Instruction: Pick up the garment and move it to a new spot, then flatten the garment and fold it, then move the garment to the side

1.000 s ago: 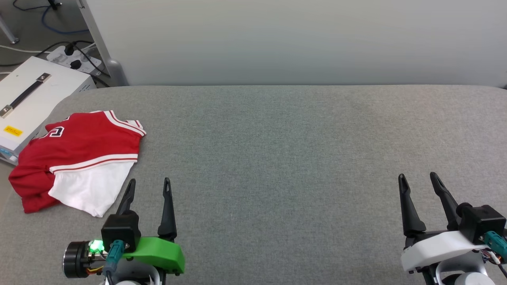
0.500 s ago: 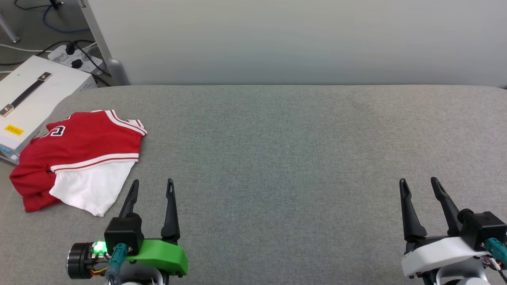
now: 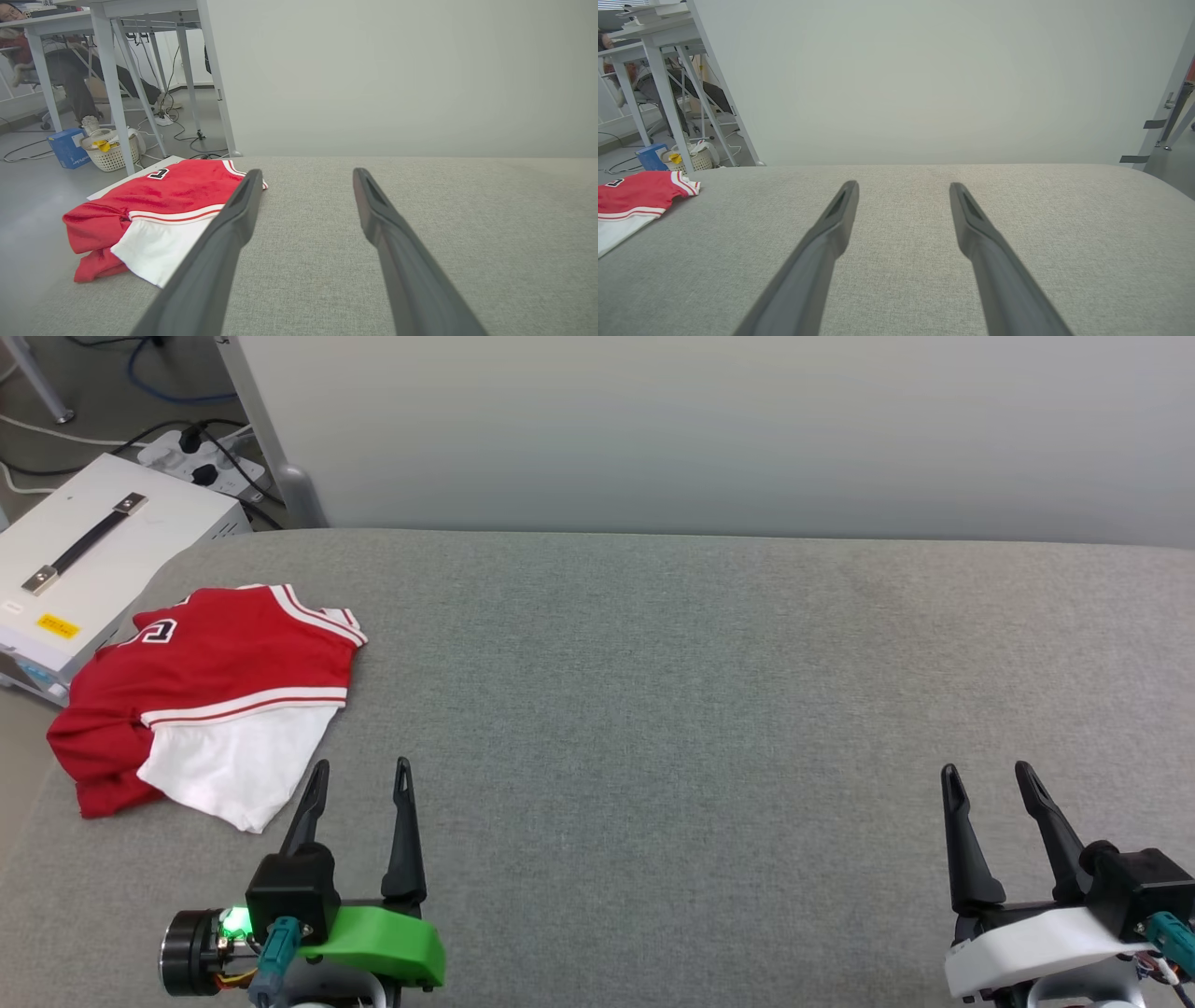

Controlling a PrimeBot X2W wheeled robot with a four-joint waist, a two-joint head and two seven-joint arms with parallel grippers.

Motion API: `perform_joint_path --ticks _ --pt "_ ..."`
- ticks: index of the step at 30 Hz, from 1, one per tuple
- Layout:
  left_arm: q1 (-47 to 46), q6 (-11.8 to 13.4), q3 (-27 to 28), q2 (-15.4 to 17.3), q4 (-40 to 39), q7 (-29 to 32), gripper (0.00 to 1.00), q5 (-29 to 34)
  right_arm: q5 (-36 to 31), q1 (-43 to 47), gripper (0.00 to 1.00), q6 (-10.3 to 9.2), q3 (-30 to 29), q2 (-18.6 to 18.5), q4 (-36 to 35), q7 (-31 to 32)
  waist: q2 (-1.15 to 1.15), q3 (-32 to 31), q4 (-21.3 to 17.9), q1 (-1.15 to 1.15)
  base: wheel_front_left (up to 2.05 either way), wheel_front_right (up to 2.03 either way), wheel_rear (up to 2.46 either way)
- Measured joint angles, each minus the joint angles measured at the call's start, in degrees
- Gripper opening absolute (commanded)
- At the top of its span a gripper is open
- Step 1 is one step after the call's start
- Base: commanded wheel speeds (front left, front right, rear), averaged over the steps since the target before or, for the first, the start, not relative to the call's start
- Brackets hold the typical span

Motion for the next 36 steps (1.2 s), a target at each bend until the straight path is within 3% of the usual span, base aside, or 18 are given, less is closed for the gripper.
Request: perform_joint_path --ticks 16,36 --pt "0.02 0.71 0.54 -0.01 1.0 -1.96 1.0 -1.12 0.41 0.25 1.0 0.0 1.4 -0.01 -0.6 -1.82 0.0 1.11 7.26 0.0 0.0 0.0 0.0" --pt "0.02 1.72 1.52 -0.02 1.6 -3.54 1.0 -4.04 0.52 0.47 1.0 0.0 3.94 0.02 -1.82 -3.43 0.0 2.18 20.88 0.0 0.0 0.0 0.0"
